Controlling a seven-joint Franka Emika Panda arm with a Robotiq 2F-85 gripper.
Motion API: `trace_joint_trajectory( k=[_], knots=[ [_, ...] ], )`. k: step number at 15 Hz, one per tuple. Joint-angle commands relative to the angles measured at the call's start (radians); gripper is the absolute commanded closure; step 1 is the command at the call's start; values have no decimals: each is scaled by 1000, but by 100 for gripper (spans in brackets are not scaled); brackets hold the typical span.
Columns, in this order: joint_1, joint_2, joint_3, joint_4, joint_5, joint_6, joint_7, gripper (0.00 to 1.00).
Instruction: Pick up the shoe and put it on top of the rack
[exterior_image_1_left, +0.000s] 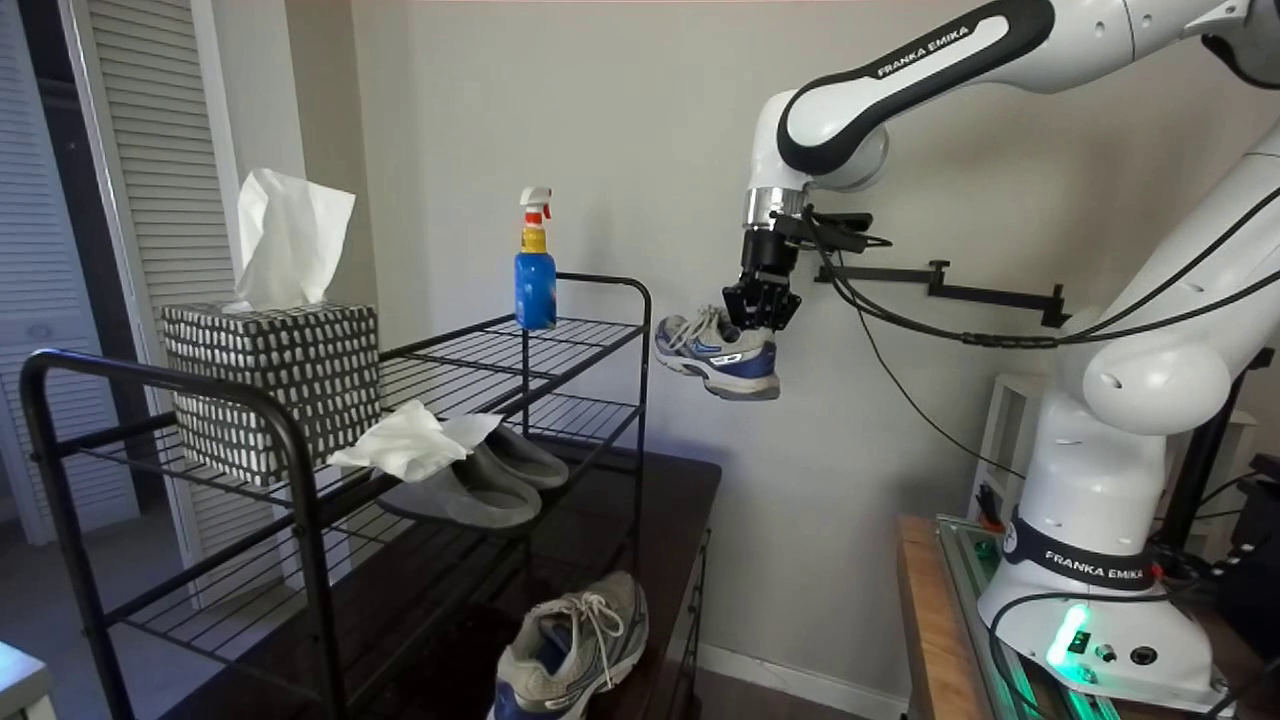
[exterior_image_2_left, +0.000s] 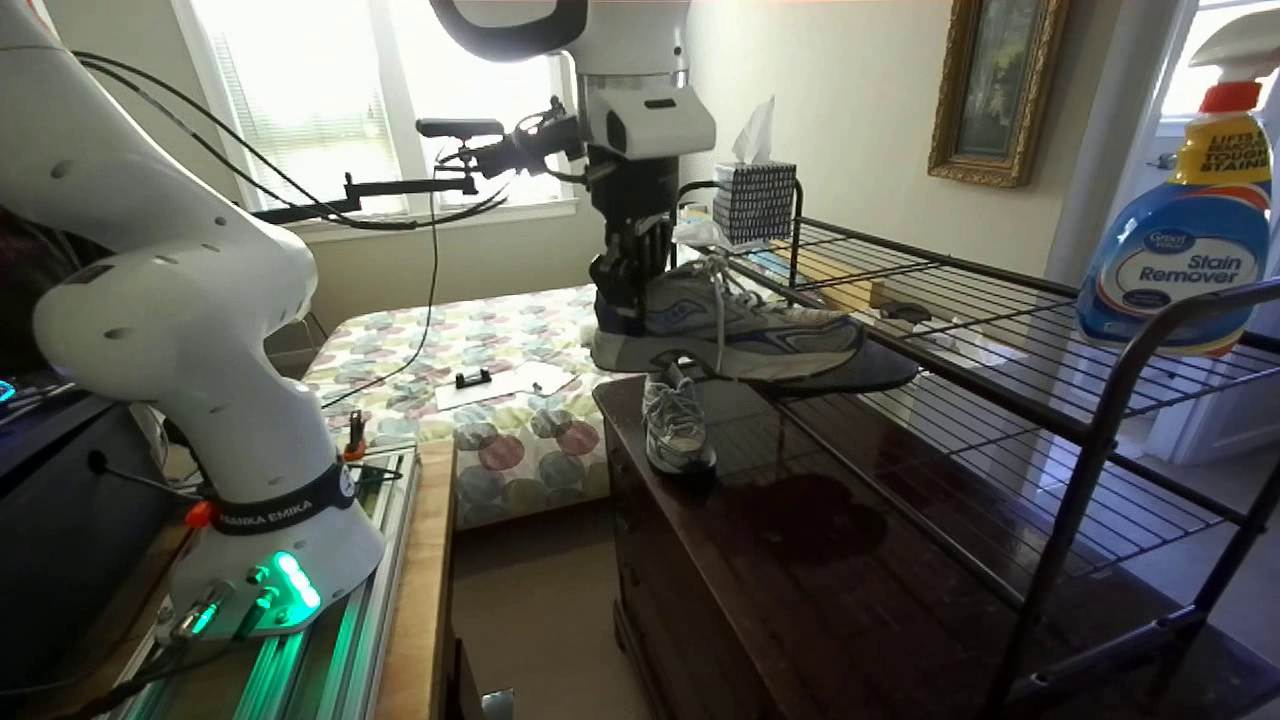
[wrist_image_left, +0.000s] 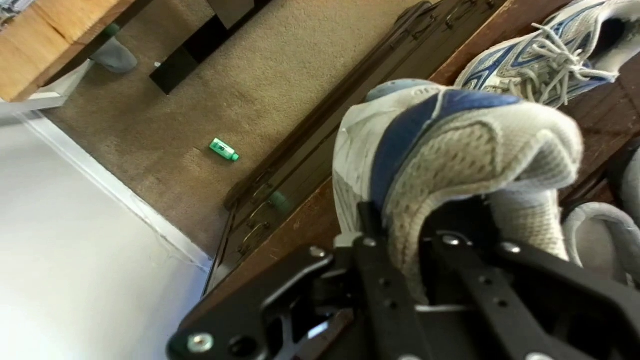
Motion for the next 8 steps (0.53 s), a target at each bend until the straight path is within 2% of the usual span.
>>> trace_joint_trajectory(
  k=[1,4,6,7,8],
  knots=[
    [1,-79,43,10,-25,-28,47,96],
    [14,-86,55,28,-14,-12,15,96],
    [31,-61,38,55,17,-20,-21,96],
    [20,-66,49,24,-1,-5,7,85],
    [23,-65,48,28,0,-6,3,85]
  ],
)
